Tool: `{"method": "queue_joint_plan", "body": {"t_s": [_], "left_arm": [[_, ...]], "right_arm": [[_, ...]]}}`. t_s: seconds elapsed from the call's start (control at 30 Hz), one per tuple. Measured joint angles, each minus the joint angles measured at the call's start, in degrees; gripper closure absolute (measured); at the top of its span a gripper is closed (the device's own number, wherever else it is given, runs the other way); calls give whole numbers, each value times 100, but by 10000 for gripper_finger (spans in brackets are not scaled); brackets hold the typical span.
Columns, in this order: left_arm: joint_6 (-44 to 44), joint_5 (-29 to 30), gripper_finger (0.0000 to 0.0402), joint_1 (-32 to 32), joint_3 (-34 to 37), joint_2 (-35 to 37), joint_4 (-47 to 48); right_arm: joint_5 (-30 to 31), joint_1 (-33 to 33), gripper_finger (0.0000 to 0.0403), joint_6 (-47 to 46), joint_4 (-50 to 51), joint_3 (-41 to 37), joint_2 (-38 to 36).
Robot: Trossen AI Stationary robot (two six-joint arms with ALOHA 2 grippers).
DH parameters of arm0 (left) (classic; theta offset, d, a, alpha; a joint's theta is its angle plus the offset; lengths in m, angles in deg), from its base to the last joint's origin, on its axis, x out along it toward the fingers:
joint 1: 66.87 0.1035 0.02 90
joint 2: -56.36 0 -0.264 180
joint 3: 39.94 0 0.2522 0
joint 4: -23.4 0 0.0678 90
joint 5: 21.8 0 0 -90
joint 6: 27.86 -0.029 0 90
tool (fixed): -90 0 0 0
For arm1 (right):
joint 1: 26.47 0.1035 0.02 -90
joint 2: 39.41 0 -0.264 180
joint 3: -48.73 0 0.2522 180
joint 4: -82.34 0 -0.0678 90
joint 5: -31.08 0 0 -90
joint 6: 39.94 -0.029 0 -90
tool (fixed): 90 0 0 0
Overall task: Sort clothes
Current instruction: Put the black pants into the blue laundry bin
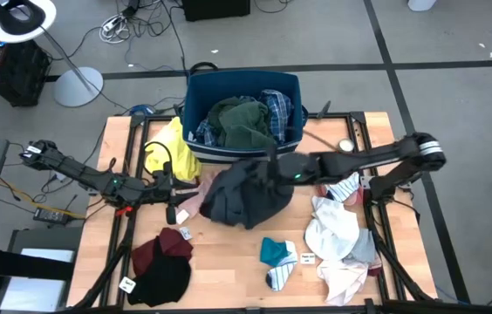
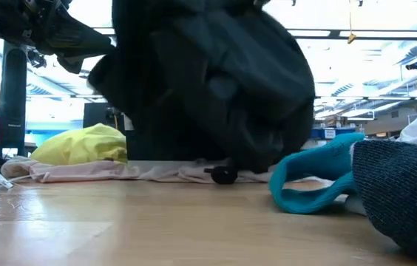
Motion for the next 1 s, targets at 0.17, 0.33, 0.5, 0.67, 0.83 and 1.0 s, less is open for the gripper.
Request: {"method": "queue_joint_plan", "body": {"t_s": [0.17,0.33,0.5,0.67,0.83,1.0], "left_arm": [[-7,0,303,0,0,0,-2],[-9,0,303,0,0,0,-35],[-9,2,303,0,0,0,-35],[-191,9,303,0,0,-2,-33],[-313,27,303,0,0,-2,-102],[-313,35,303,0,0,-2,-151]], "right_arm": [[33,-131,388,5,149,318,-379],[29,-187,388,80,617,909,-423],[6,-188,388,346,735,1369,-406],[-8,-259,388,670,714,1962,-399],[-9,-470,388,796,645,2590,-399],[-126,-728,388,1128,292,3068,-399]]}}
